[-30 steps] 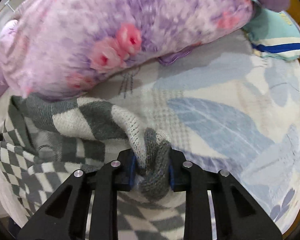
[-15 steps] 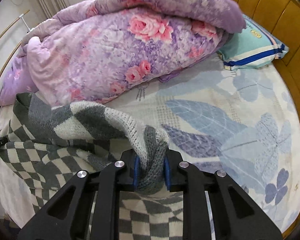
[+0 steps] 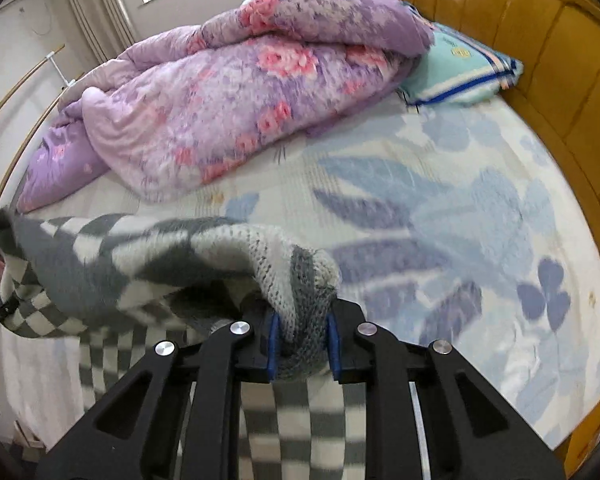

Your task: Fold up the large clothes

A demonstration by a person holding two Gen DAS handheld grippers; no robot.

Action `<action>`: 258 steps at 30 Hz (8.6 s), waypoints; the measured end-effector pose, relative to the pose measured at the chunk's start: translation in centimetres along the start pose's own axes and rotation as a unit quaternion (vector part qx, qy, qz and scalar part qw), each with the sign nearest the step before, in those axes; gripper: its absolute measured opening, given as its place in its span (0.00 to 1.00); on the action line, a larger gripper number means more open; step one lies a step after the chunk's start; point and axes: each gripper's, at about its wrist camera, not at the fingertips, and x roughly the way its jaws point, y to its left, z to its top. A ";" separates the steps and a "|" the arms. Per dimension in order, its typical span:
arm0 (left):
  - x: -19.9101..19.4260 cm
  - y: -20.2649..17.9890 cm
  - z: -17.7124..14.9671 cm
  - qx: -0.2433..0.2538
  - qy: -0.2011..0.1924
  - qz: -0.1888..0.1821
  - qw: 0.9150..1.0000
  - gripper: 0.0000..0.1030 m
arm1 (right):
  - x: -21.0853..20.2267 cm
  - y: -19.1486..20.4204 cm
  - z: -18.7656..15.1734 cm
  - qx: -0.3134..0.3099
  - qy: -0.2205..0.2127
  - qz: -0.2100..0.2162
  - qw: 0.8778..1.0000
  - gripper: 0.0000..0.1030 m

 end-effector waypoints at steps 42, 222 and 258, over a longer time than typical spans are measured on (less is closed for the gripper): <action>5.4 -2.0 -19.0 -0.154 0.265 -0.111 0.945 0.13 | 5.6 -2.5 -18.9 0.240 0.339 0.134 0.900 0.10; 3.1 -24.5 -4.3 -0.010 0.096 -0.012 0.995 0.87 | 21.9 -11.0 -1.6 0.070 0.279 0.234 0.929 0.94; 16.1 -24.0 -4.4 0.021 0.285 -0.080 0.955 0.00 | 11.9 -2.4 -10.9 0.119 0.301 0.079 0.943 0.37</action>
